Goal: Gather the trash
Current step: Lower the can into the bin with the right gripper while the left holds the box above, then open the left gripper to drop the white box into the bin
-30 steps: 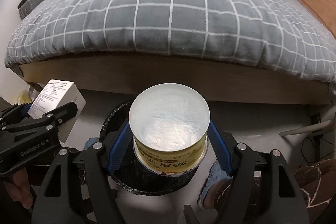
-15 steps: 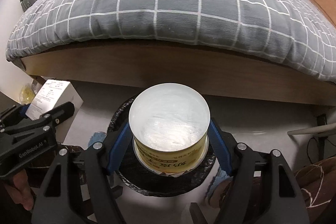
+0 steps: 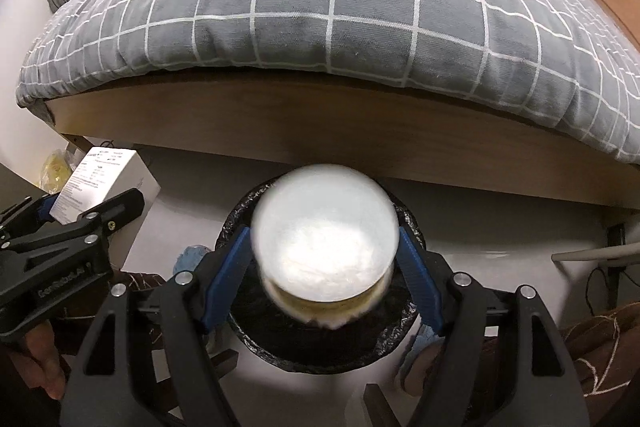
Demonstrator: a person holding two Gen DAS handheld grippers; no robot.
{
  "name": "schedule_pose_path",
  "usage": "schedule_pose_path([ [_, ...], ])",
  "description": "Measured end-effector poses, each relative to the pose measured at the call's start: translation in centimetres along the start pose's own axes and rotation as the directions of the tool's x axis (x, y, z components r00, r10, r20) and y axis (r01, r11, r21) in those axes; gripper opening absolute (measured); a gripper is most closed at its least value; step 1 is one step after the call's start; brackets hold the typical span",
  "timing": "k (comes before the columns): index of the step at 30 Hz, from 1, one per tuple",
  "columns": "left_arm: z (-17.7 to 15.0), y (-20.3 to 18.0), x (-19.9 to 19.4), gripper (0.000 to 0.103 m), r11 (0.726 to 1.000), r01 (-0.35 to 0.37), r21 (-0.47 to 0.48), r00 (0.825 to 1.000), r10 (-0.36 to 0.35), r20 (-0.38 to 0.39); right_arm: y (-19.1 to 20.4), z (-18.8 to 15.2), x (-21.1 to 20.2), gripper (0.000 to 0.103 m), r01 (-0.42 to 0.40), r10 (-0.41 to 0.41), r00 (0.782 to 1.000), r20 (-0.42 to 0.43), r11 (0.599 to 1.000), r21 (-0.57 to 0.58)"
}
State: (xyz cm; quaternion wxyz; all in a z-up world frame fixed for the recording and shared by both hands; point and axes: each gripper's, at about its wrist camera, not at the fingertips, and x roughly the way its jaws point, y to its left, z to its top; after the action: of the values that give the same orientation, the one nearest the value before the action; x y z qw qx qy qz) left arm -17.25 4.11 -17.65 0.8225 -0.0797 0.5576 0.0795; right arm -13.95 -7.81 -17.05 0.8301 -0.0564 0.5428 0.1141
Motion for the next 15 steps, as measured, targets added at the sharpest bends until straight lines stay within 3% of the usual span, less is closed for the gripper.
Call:
schedule_pose_path([
  [2, 0.0, -0.2, 0.0, 0.069, 1.000, 0.000, 0.003, 1.000, 0.000, 0.000, 0.2, 0.1, -0.4, 0.081, 0.016, -0.016, 1.000, 0.016, 1.000, -0.009],
  [15, -0.2, -4.2, -0.2, 0.069, 0.997, 0.030, 0.069, 1.000, -0.030, 0.003, -4.9, -0.2, -2.8, 0.095, 0.052, -0.056, 0.996, 0.068, 0.997, 0.063],
])
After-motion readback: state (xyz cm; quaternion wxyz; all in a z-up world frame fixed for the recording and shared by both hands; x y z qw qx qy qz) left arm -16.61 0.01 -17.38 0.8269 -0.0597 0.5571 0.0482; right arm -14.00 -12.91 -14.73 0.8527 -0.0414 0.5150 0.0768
